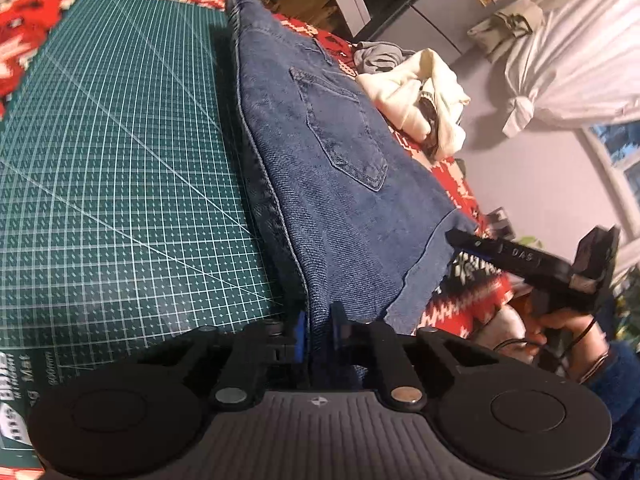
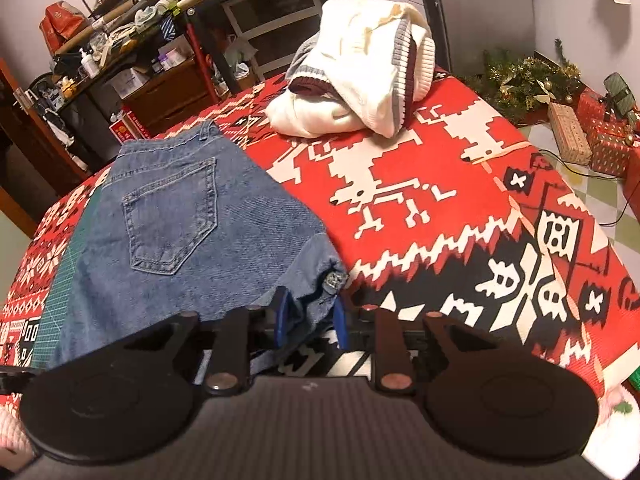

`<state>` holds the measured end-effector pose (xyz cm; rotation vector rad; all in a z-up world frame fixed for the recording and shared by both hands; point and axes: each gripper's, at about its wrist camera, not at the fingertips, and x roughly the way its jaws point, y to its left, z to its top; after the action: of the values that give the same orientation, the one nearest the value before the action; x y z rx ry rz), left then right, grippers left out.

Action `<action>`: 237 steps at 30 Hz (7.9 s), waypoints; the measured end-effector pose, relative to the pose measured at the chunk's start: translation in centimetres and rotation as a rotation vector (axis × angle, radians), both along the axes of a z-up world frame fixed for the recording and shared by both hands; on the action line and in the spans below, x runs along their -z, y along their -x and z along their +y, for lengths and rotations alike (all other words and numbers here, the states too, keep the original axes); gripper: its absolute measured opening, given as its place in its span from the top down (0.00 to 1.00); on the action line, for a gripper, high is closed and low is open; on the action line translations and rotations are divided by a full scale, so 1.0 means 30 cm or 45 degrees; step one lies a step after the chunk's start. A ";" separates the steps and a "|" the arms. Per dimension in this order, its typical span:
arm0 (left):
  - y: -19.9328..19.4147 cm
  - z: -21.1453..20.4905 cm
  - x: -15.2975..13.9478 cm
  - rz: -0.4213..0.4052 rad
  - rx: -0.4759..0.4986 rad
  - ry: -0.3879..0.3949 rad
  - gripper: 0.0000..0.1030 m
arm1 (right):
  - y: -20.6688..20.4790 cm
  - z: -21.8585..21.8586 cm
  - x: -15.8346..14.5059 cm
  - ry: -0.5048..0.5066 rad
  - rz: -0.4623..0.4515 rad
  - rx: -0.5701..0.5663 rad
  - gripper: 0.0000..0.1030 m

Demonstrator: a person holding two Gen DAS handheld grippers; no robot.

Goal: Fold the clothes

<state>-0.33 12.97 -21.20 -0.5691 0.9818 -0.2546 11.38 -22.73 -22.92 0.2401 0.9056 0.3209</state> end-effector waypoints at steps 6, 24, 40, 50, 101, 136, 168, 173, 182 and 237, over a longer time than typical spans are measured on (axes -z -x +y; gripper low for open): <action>0.045 0.114 -0.093 -0.041 -0.061 0.006 0.91 | 0.039 0.057 -0.063 -0.064 0.029 -0.104 0.90; 0.243 0.494 -0.036 0.062 -0.414 0.053 0.87 | 0.211 0.306 -0.079 -0.129 0.199 -0.318 0.76; 0.297 0.424 -0.030 0.132 -0.272 0.089 0.91 | 0.178 0.206 -0.096 -0.210 0.173 -0.242 0.89; 0.300 0.497 -0.154 -0.041 -0.445 0.351 0.93 | 0.135 0.222 -0.173 -0.437 0.117 -0.206 0.93; 0.345 0.025 -0.006 -0.317 0.688 -1.313 0.67 | 0.362 0.355 -0.083 0.371 -0.088 -0.718 0.86; 0.387 0.106 -0.023 -0.261 0.563 -1.151 0.93 | 0.345 0.346 -0.051 0.494 -0.086 -0.685 1.00; 0.285 0.397 -0.169 -0.001 -0.153 -0.102 0.95 | 0.159 0.227 -0.163 -0.153 0.063 -0.384 0.94; 0.269 0.426 -0.216 -0.079 -0.226 -0.097 0.95 | 0.106 0.212 -0.209 -0.251 0.025 -0.315 0.94; 0.304 0.462 -0.112 0.034 -0.296 0.002 0.95 | 0.091 0.205 -0.135 -0.308 0.118 -0.269 0.94; 0.379 0.256 -0.219 -0.113 -0.007 -0.512 0.88 | 0.299 0.364 -0.174 0.182 -0.158 -0.734 0.87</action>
<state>-11.68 20.64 -14.62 -0.1908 0.9135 -0.0722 2.43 -11.80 -17.69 -0.1794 0.8576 0.7914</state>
